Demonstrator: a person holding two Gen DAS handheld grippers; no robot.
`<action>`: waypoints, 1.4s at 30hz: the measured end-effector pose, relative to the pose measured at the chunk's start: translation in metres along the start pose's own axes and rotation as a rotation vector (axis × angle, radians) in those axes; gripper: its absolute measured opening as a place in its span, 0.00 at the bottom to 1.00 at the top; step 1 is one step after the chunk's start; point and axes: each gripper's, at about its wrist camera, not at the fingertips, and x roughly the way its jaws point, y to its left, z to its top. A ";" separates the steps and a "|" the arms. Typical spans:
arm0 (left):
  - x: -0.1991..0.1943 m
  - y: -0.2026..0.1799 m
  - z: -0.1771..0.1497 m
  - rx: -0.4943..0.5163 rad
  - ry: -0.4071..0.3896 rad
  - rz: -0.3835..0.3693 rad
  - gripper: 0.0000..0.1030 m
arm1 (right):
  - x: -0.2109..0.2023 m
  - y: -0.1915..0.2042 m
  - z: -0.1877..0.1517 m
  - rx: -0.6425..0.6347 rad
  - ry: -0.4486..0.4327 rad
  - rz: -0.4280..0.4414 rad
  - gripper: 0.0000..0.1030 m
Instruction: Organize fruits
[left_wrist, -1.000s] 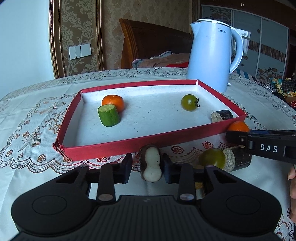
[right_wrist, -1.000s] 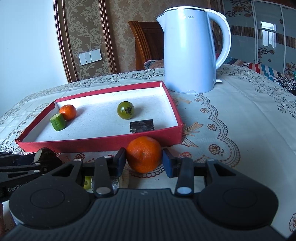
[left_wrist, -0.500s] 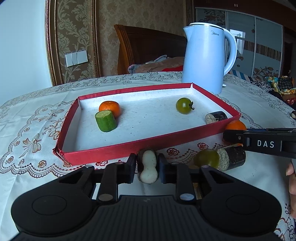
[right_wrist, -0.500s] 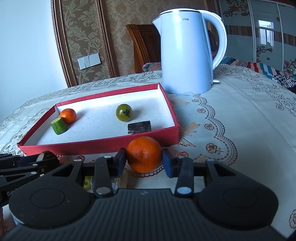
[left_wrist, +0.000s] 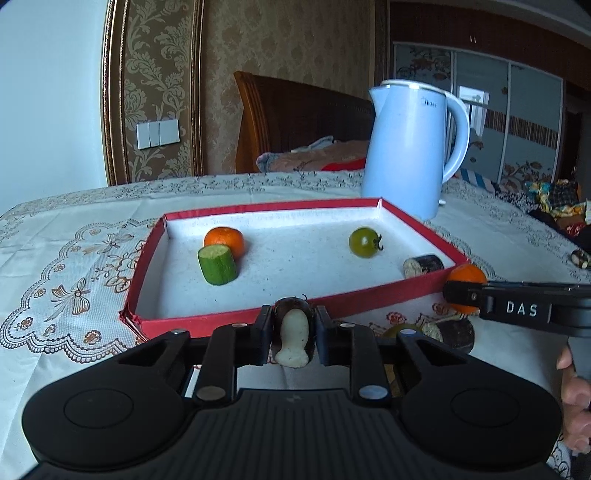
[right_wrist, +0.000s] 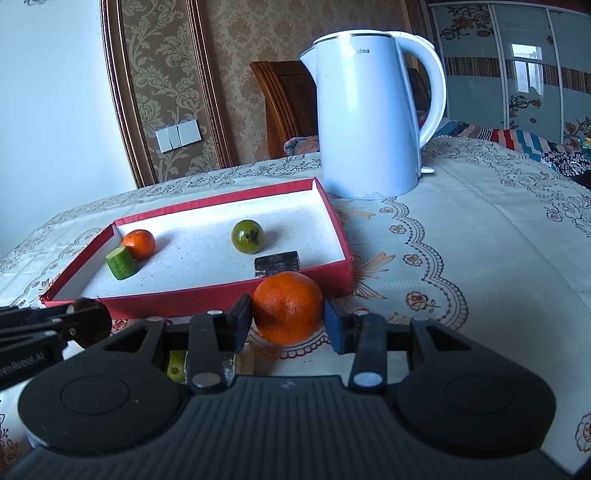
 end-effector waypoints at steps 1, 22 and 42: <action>-0.002 0.001 0.001 -0.008 -0.014 -0.001 0.23 | -0.001 0.000 0.000 0.003 -0.006 -0.001 0.38; 0.001 0.026 0.014 -0.124 -0.089 0.094 0.23 | -0.005 0.026 0.016 -0.096 -0.092 0.012 0.38; -0.019 0.048 0.009 -0.110 -0.059 0.070 0.23 | 0.038 0.053 0.031 -0.160 -0.017 0.032 0.38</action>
